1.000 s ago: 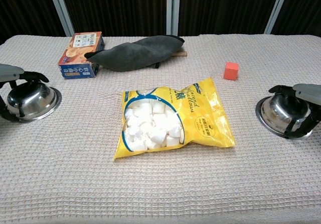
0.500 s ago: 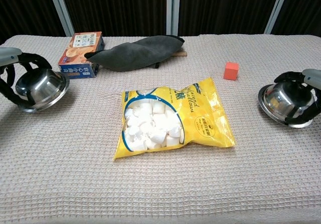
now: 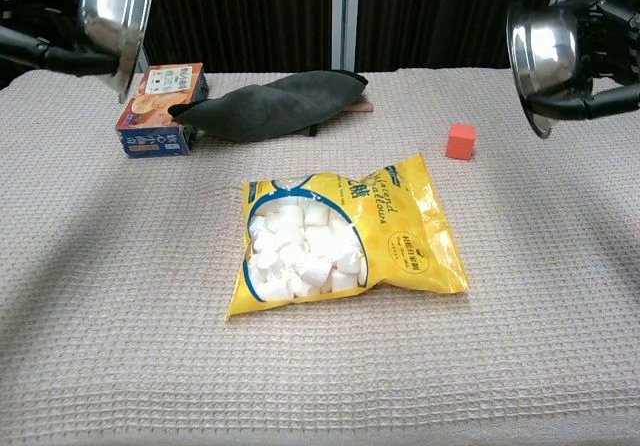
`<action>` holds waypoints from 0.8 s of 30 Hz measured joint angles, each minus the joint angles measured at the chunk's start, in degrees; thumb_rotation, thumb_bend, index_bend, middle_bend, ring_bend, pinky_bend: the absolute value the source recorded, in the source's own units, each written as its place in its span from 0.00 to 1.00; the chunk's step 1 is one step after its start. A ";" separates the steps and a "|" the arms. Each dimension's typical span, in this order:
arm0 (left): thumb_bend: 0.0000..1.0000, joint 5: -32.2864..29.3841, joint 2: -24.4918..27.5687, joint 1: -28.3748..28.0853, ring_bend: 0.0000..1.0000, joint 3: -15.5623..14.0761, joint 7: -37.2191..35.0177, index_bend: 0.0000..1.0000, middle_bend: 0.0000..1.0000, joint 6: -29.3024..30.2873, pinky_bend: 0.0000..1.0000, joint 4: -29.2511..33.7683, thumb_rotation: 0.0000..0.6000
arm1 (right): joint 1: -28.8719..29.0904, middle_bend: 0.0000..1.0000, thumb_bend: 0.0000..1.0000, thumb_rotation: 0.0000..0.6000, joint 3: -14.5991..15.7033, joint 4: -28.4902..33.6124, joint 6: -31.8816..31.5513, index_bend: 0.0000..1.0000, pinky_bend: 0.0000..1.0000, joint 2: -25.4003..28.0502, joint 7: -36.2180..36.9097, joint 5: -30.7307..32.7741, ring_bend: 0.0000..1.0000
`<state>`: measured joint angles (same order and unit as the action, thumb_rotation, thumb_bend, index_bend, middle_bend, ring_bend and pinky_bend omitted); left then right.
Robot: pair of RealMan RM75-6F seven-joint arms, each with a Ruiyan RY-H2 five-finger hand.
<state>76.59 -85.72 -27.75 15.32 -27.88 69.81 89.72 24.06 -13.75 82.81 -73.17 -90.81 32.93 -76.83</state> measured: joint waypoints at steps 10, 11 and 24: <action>0.16 -1.33 -7.44 -3.26 0.38 2.99 -2.77 0.39 0.43 -0.20 0.54 2.61 1.00 | 7.79 0.29 0.20 1.00 -5.48 -1.59 2.97 0.38 0.32 -11.08 26.01 -4.42 0.22; 0.16 -1.48 -7.76 -3.55 0.38 3.23 -2.74 0.39 0.43 -0.28 0.54 2.77 1.00 | 8.66 0.29 0.20 1.00 -5.95 -1.61 3.65 0.38 0.32 -11.51 26.53 -4.52 0.22; 0.15 -2.01 -9.03 -7.20 0.38 5.92 -0.58 0.39 0.43 -1.87 0.54 5.94 1.00 | 18.18 0.29 0.20 1.00 -10.29 -2.58 12.27 0.38 0.32 -16.72 27.26 -1.98 0.22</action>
<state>74.58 -94.75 -34.95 21.24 -28.46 67.94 95.66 42.25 -24.05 80.23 -60.90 -107.53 60.19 -78.81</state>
